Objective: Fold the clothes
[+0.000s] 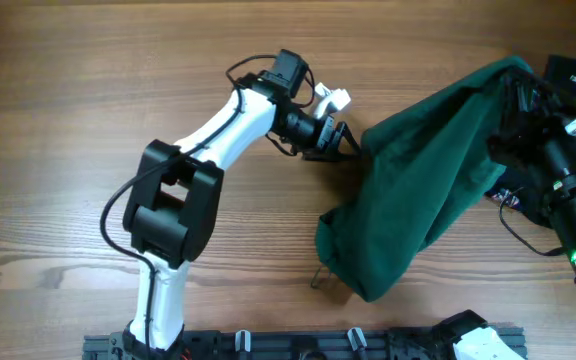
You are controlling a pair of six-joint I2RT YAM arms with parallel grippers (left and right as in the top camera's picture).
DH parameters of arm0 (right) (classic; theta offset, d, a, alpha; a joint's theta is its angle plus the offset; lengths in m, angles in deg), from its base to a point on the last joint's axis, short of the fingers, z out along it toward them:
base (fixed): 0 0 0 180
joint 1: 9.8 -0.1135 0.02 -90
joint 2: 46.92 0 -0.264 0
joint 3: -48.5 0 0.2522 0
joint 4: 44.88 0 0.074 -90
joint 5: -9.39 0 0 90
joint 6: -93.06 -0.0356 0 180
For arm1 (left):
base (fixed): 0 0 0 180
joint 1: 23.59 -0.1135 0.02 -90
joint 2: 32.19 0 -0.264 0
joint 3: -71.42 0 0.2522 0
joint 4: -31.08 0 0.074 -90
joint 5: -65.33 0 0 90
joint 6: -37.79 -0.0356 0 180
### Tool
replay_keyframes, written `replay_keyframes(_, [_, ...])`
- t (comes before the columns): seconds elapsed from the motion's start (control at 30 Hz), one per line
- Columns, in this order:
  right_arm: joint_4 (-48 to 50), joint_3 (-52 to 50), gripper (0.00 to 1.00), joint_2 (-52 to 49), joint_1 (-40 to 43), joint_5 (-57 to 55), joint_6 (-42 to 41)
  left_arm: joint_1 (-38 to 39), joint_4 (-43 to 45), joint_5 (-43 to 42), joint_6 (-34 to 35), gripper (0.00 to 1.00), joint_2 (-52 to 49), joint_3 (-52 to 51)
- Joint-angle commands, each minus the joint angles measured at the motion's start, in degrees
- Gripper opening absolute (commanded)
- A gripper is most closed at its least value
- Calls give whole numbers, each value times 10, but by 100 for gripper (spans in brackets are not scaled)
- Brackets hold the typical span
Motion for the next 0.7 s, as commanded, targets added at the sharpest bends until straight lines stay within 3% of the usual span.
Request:
replay_keyframes(0.0, [2, 7, 5, 5, -1, 1, -5, 7, 22, -25, 1, 70, -2, -4])
replay_keyframes(0.13, [-5, 7, 4, 5, -1, 1, -5, 13, 58, -24, 4, 71, -3, -26])
replay_keyframes(0.43, [0, 7, 4, 5, -1, 1, -5, 15, 272, -24, 133, 71, -3, -124])
replay_keyframes(0.67, [-1, 7, 4, 5, -1, 1, -5, 52, 330, -2, 169, 71, -3, -125])
